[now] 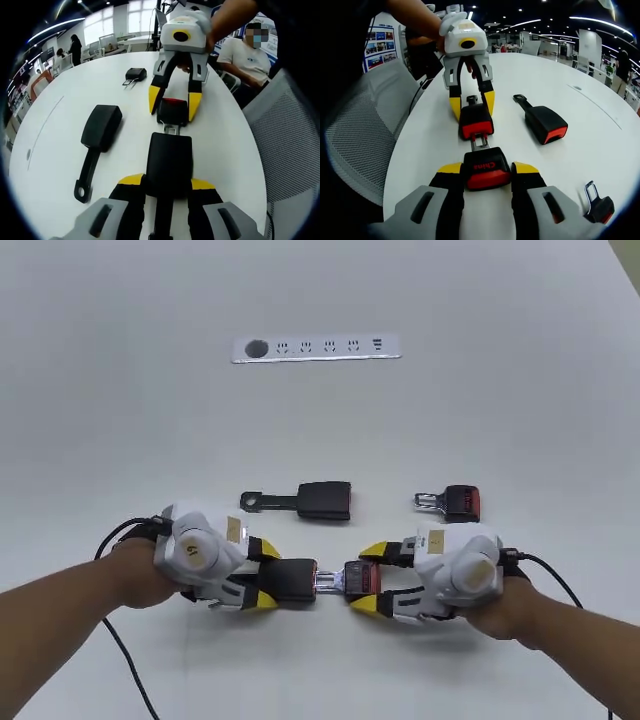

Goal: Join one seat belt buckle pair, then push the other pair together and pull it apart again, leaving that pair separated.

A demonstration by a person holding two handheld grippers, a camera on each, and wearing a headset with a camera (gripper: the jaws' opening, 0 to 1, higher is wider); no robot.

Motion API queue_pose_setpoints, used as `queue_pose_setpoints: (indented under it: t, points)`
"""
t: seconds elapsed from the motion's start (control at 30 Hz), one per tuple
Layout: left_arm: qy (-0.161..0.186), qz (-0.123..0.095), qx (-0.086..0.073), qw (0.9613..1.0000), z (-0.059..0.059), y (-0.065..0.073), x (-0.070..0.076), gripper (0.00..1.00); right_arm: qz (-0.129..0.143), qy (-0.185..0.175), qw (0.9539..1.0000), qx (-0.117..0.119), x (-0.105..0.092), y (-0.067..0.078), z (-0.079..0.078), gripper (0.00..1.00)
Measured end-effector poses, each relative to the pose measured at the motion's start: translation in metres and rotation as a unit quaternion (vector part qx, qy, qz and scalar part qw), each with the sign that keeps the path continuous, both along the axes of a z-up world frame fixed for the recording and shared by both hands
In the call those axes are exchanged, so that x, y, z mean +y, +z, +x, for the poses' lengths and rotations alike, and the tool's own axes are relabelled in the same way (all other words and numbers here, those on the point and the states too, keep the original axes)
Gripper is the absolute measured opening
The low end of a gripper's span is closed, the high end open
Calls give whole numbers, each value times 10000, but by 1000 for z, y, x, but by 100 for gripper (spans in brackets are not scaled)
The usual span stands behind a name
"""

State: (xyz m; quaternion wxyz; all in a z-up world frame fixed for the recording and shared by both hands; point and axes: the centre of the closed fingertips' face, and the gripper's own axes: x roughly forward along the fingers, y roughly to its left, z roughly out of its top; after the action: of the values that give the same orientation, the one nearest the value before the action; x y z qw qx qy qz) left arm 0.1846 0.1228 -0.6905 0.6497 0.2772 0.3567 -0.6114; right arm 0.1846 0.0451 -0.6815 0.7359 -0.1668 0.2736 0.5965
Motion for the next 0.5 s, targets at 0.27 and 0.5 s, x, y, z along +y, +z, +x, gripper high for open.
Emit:
queue_pose_setpoints:
  t: [0.27,0.5]
  points:
    - [-6,52,-23,10000,0,-2,1,33,33,-7,10000,0,4,-2,1,35]
    - [-76,105,-34,9999,1,-3,1,32,1,-77,10000,0,7,-1,0,34]
